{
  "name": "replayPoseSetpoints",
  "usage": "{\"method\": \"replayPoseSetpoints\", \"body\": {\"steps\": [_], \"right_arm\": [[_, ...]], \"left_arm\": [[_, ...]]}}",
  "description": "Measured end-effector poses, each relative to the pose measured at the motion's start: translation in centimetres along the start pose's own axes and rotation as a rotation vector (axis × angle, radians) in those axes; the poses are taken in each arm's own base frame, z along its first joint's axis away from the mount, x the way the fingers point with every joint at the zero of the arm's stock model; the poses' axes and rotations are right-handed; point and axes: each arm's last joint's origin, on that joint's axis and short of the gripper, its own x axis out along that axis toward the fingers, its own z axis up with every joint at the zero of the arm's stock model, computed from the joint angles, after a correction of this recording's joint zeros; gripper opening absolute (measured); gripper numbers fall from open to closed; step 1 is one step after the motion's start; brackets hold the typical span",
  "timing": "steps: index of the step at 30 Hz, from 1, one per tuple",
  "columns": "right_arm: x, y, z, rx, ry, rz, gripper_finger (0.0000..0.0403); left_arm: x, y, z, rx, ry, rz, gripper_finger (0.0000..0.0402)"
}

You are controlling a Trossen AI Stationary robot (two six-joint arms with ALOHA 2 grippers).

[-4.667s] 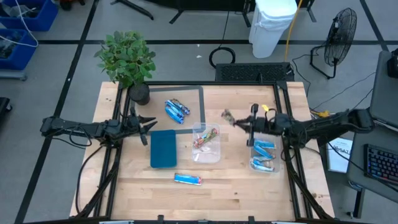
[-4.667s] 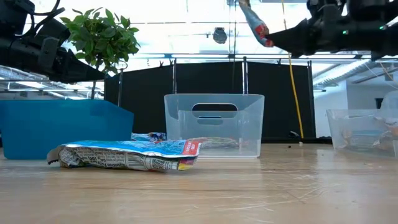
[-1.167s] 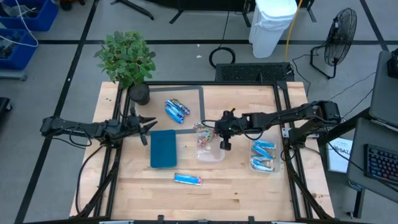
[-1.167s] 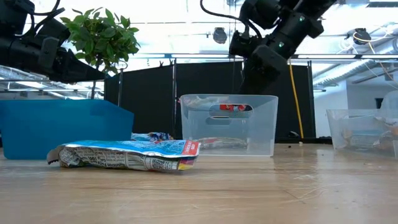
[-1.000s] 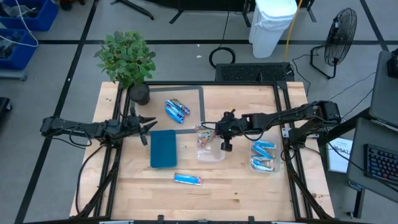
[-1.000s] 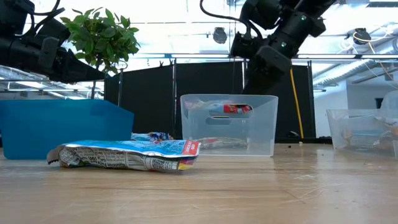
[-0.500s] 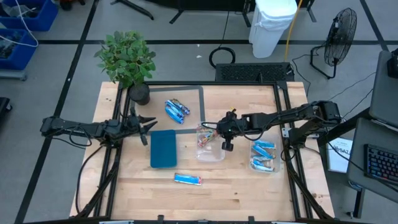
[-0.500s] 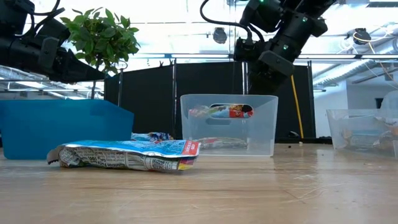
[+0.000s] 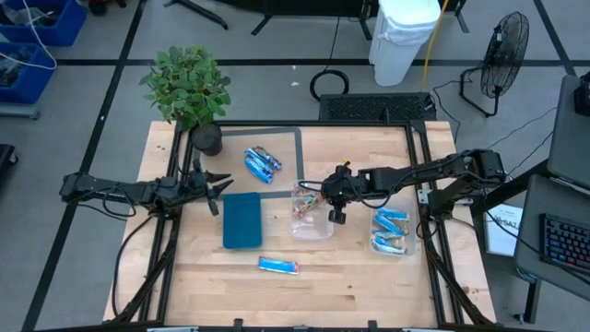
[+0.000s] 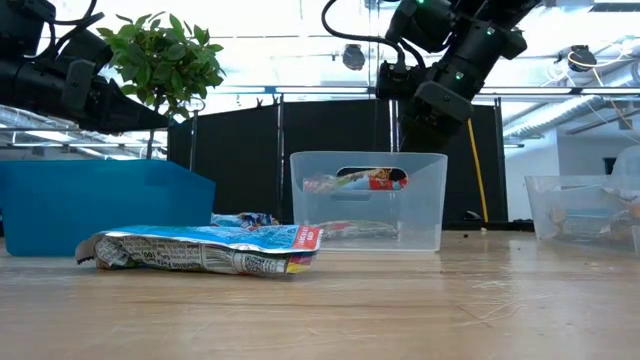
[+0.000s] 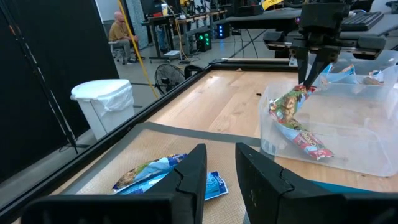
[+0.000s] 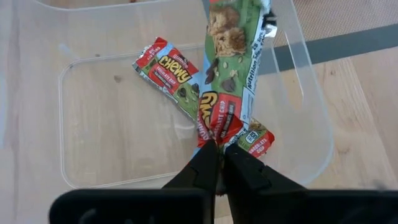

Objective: Pick and place Granola Bars by type
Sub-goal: Put the red granola bar into the left transparent bin

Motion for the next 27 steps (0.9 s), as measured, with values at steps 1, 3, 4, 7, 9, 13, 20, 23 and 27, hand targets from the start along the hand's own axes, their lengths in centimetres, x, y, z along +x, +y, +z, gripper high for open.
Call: {"method": "replayPoseSetpoints", "body": {"steps": [1,3,4,7,9,13,20,23,27], "right_arm": [[0.0,0.0,0.0,0.0,0.0,0.0,0.002],[0.0,0.0,0.0,0.0,0.0,0.0,0.0025],[0.0,0.0,0.0,0.0,0.0,0.0,0.0027],[0.0,0.0,0.0,-0.02,-0.003,0.0,0.0037],[0.0,0.0,0.1,-0.035,-0.013,0.002,0.0047],[-0.1,0.1,0.5,-0.056,-0.048,0.007,0.0076],[-3.2,-0.2,1.6,-0.113,-0.203,0.014,0.0127],[-5.1,-0.2,1.6,-0.145,-0.311,0.016,0.0136],[-6.6,-0.4,0.1,-0.138,-0.422,0.025,0.0134]], "left_arm": [[0.0,0.0,0.0,0.0,0.0,0.0,0.0093],[0.0,0.0,0.0,0.0,0.0,0.0,0.0093],[0.0,0.0,0.0,0.0,0.0,0.0,0.0093],[0.0,0.0,0.0,0.001,0.0,0.0,0.0093],[0.0,0.0,0.0,0.0,0.0,0.0,0.0093],[0.0,0.0,0.0,0.0,0.0,0.0,0.0093],[0.0,0.0,0.0,0.0,0.0,0.0,0.0093],[0.0,0.0,0.0,0.0,0.0,0.0,0.0093],[0.0,0.0,0.0,0.0,0.0,0.0,0.0093]]}}
